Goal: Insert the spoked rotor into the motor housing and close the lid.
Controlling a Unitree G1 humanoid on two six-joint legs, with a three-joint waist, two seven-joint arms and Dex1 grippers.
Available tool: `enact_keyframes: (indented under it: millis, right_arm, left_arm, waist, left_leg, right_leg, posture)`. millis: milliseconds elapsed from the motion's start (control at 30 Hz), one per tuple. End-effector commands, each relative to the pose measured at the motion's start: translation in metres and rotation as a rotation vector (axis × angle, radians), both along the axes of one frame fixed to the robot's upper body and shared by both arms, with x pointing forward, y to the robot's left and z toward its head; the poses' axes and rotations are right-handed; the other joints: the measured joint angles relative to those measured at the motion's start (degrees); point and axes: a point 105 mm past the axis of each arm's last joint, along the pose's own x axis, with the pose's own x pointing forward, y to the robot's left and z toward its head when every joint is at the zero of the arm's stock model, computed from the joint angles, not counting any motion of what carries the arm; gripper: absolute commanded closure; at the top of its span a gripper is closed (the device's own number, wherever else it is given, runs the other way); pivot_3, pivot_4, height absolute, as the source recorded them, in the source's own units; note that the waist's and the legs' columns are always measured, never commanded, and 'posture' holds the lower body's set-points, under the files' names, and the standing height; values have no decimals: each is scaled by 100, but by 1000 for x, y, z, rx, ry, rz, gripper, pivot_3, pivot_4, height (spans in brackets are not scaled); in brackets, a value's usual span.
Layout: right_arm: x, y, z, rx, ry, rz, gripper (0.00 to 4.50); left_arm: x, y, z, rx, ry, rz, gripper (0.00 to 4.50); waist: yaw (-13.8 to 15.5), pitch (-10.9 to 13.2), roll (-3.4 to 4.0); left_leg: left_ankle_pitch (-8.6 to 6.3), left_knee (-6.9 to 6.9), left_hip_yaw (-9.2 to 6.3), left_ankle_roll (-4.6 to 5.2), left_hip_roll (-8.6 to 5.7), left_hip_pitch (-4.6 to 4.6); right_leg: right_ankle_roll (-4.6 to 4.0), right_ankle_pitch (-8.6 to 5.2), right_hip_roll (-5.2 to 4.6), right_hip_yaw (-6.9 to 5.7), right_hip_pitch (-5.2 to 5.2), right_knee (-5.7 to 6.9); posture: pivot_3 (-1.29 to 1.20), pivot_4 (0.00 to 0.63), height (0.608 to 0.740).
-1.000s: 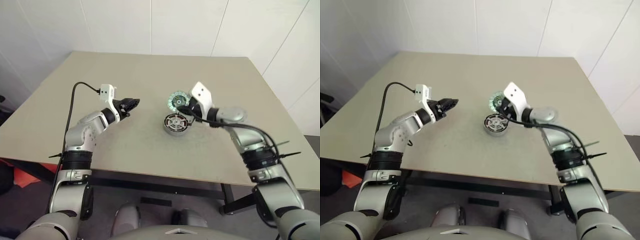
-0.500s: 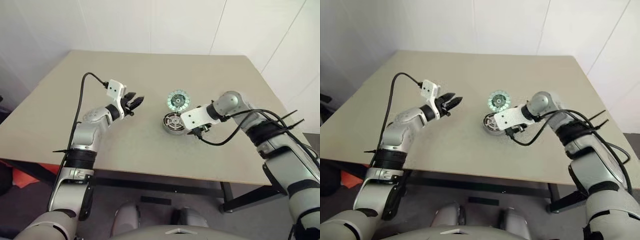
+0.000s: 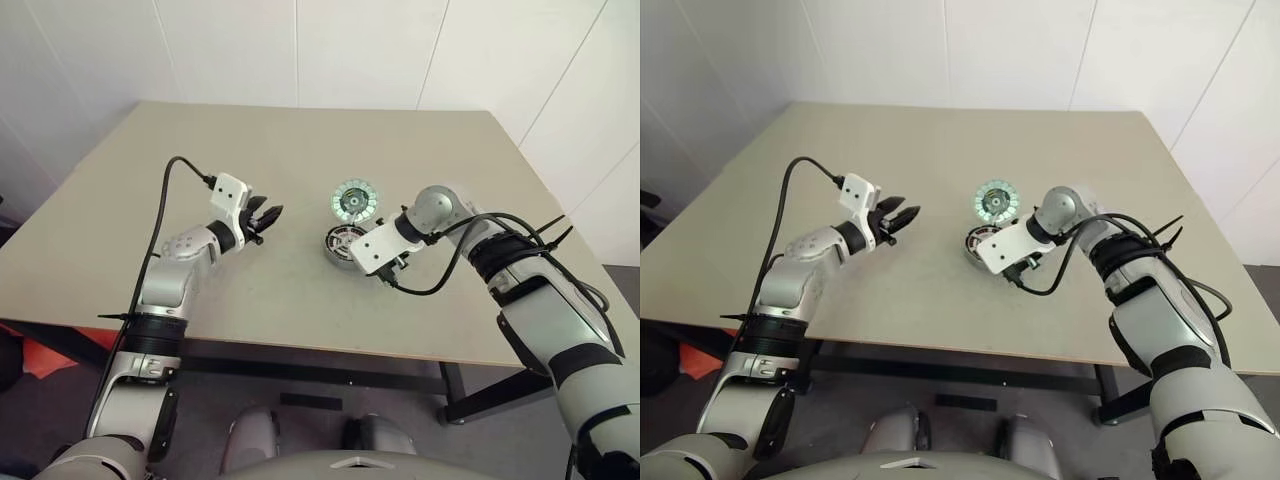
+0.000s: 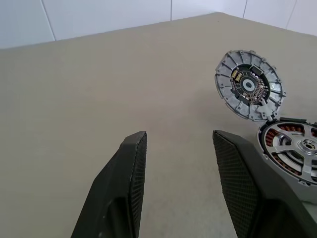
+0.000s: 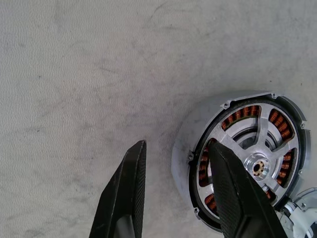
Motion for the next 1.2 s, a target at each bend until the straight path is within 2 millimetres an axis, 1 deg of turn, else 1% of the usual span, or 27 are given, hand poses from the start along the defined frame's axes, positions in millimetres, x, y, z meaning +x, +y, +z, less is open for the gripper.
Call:
enact_keyframes:
  millis: [33, 167, 200, 300, 367, 433, 533, 733, 833, 900, 967, 1033, 1067, 1133, 1200]
  right_arm:
    - [1, 2, 1, -9, -2, 6, 2297]
    - [2, 4, 0, -11, 7, -3, 2297]
    - [3, 3, 0, -14, 11, -10, 2471]
    - [2, -3, -2, -47, 28, -11, 3221]
    - [3, -2, -1, -34, 17, -16, 3876]
    - [5, -1, 2, -23, -2, -19, 4394]
    - [8, 1, 5, -11, -30, -14, 4491]
    - [6, 1, 7, 0, -20, -1, 4491]
    - [8, 6, 11, 64, -28, -28, 4491]
    - [5, 9, 15, 112, 27, -64, 4491]
    - [0, 18, 23, 221, 156, -159, 4491]
    - [-4, 29, 36, 361, 344, -302, 4491]
    - [-5, 32, 40, 403, 405, -359, 4491]
    - [3, 38, 50, 494, 493, -541, 4491]
    - [11, 39, 58, 549, 539, -691, 4491]
  left_arm:
    - [2, 4, 18, 2, -68, 14, 2264]
    - [3, 3, 17, 4, -69, 15, 2264]
    - [4, 2, 17, 6, -70, 16, 2264]
    - [5, 2, 17, 10, -73, 18, 2264]
    - [5, 2, 16, 12, -74, 19, 2264]
    - [5, 2, 16, 15, -76, 20, 2264]
    - [5, 2, 16, 17, -79, 20, 2264]
    - [5, 2, 13, 24, -78, 24, 2264]
    - [4, 1, 10, 27, -75, 29, 2264]
    - [4, 2, 8, 26, -71, 38, 2264]
    - [3, 3, 5, 23, -65, 47, 2264]
    - [2, 3, 2, 17, -60, 55, 2264]
    - [2, 3, 1, 16, -58, 58, 2264]
    - [0, 4, -3, 14, -51, 67, 2264]
    - [-2, 4, -5, 13, -48, 71, 2264]
  waist:
    - [-2, 0, 0]
    - [-3, 0, 0]
    - [-5, 0, 0]
    - [-5, 0, 0]
    - [16, 0, 0]
    - [7, -1, -2]
    - [-10, -1, -3]
    - [-6, -1, -2]
    - [-5, -1, -2]
    - [-7, -1, -2]
    - [-5, -1, -2]
    - [-12, -1, -1]
    - [-14, 0, -1]
    - [-12, 0, 0]
    - [14, 0, 0]
  left_leg:
    - [0, 0, 0, -1, 1, 4]
    - [-7, 0, 0, -16, 3, 26]
    - [-7, 0, 0, -17, 3, 26]
    - [-5, 0, 0, -13, 3, 25]
    - [-5, 0, 0, -11, 2, 23]
    - [-5, 0, 0, -2, 1, 21]
    - [-6, 3, 1, -4, 0, 22]
    - [-3, 3, 0, -21, 6, 27]
    - [-3, 3, 0, -16, 4, 24]
    - [0, 3, 0, -11, 5, 22]
    - [2, 2, 0, -7, 5, 19]
    - [4, 1, 0, -3, 7, 12]
    - [4, 1, 0, -2, 8, 10]
    - [5, 1, -1, -1, 10, -8]
    - [7, 1, -2, -4, 11, -16]
  right_leg:
    - [-1, 1, 0, 0, 4, 0]
    - [-3, 2, 2, 0, 24, 0]
    - [-3, 2, 2, 0, 25, 0]
    - [-4, 2, 1, 1, 24, 0]
    - [-4, 2, 1, 0, 23, -1]
    - [-4, 2, 1, 0, 27, -5]
    - [-4, 2, -1, 1, 25, -2]
    - [-8, 5, 4, 1, 24, 4]
    - [-8, 5, 3, 1, 23, 1]
    - [-9, 5, 3, 1, 21, 1]
    - [-9, 5, 4, 1, 18, 1]
    - [-9, 5, 5, 1, 10, 1]
    - [-9, 5, 6, 1, 6, 2]
    - [-11, 6, 8, 1, -14, 5]
    - [-12, 7, 8, -1, -23, 6]
  posture:
    - [0, 0, 740]
    - [0, 0, 740]
    - [0, 0, 740]
    - [0, 0, 740]
    - [0, 0, 740]
    - [0, 0, 740]
    - [0, 0, 740]
    - [0, 0, 740]
    - [0, 0, 740]
    - [0, 0, 740]
    - [0, 0, 740]
    - [0, 0, 740]
    - [0, 0, 740]
    - [0, 0, 740]
    - [0, 0, 740]
